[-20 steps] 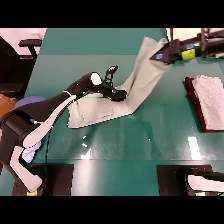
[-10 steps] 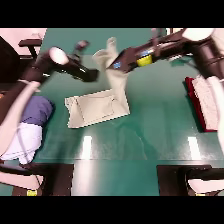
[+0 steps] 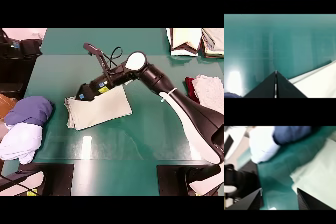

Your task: Fold the shirts.

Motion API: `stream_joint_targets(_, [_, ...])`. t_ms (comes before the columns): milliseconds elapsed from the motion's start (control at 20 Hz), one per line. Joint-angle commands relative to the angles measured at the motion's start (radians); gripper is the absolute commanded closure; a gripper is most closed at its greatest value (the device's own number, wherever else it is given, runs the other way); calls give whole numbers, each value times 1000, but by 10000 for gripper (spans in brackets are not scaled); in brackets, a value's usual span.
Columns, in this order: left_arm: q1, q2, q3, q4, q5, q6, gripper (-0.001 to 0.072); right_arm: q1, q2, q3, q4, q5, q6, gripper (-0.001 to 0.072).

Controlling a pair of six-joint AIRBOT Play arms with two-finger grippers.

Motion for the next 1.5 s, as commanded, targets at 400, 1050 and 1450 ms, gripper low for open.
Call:
stream_joint_targets(400, [20,25,-26,-76,-45,34,686,-456,66,-359,-347,59,205,107])
stream_joint_targets(1050, [17,24,-82,-195,-35,58,686,-261,-219,-249,81,-31,88,475])
stream_joint_targets(1450, [-278,24,-82,-185,44,58,686,-387,-138,-32,-75,-5,142,691])
